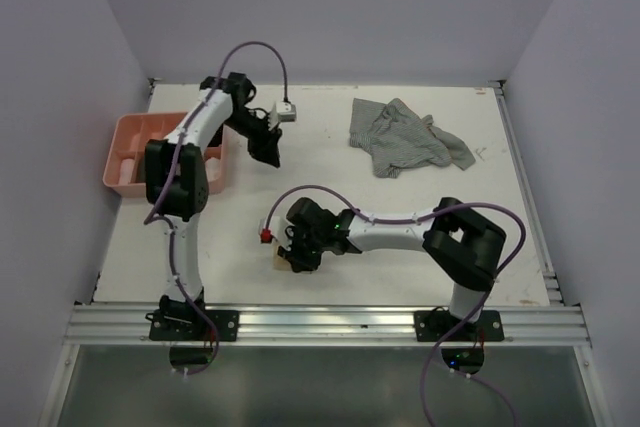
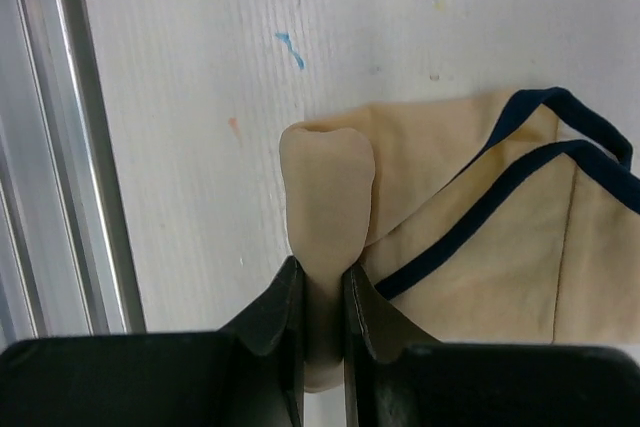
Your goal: Roll the underwear
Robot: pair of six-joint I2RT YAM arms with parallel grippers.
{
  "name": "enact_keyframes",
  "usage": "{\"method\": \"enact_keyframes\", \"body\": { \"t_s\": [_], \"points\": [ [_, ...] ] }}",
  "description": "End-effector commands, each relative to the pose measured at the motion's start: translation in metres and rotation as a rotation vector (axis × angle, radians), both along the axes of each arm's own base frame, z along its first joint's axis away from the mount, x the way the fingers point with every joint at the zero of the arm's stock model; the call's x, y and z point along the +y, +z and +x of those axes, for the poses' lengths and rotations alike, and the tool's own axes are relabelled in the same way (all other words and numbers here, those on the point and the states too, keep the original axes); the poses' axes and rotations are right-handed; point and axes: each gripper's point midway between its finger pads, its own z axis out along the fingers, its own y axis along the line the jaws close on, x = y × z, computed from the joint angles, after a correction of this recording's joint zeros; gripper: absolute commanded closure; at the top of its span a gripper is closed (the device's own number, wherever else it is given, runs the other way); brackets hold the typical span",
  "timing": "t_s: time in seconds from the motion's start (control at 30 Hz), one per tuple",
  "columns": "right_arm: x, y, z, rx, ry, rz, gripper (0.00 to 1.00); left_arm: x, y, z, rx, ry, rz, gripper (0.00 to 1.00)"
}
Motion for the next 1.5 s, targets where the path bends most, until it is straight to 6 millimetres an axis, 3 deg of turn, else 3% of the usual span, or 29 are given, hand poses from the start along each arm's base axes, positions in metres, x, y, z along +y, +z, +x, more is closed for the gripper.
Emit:
{"method": "enact_keyframes", "body": {
  "t_s": [0.0,0.03,0.1,0.13,0.17,0.2,0.27,0.3,0.37,0.47,0.63,0.8,0.97,1.2,1.47],
  "points": [
    [-0.015,-0.024,-0.03,0.216,-0.026,-0.131,1.0,0.023,0.069,0.03,-0.197,0.112,-0.085,0.6],
    [-0.016,-0.032,-0.031,0.248,-0.035,-0.151,1.0,0.029,0.085,0.031,-0.274,0.134,-0.119,0.58],
    [-0.008,-0.031,-0.03,0.339,-0.071,-0.139,1.0,0.059,0.106,0.03,-0.375,0.246,-0.163,0.57],
    [-0.008,-0.031,-0.03,0.34,-0.071,-0.139,1.0,0.059,0.112,0.025,-0.424,0.241,-0.179,0.57],
    [-0.007,-0.034,-0.025,0.377,-0.099,-0.136,1.0,0.072,0.117,0.022,-0.45,0.287,-0.189,0.56],
    [-0.003,-0.031,-0.026,0.417,-0.101,-0.119,1.0,0.076,0.122,0.0,-0.474,0.297,-0.209,0.56],
    [-0.002,-0.033,-0.015,0.501,-0.17,-0.096,1.0,0.093,0.126,-0.009,-0.556,0.32,-0.208,0.55],
    [0.002,-0.029,-0.015,0.551,-0.167,-0.066,1.0,0.094,0.125,-0.029,-0.581,0.314,-0.207,0.55],
    [0.002,-0.034,-0.001,0.622,-0.23,-0.053,1.0,0.094,0.122,-0.049,-0.631,0.278,-0.201,0.55],
    [0.007,-0.033,0.014,0.71,-0.27,-0.033,1.0,0.09,0.107,-0.091,-0.673,0.2,-0.198,0.54],
    [0.008,-0.06,0.024,0.902,-0.361,-0.062,1.0,0.08,0.058,-0.161,-0.663,0.022,-0.169,0.49],
    [0.007,-0.077,0.025,1.005,-0.412,-0.077,1.0,0.061,0.014,-0.201,-0.688,-0.134,-0.119,0.46],
    [0.0,-0.093,0.023,1.084,-0.459,-0.103,1.0,0.043,-0.007,-0.206,-0.73,-0.194,-0.105,0.43],
    [0.0,-0.101,0.022,1.131,-0.491,-0.108,1.0,0.03,-0.025,-0.196,-0.747,-0.201,-0.073,0.43],
    [0.0,-0.103,0.025,1.134,-0.507,-0.115,1.0,0.012,-0.046,-0.203,-0.727,-0.238,-0.035,0.47]
  ]
}}
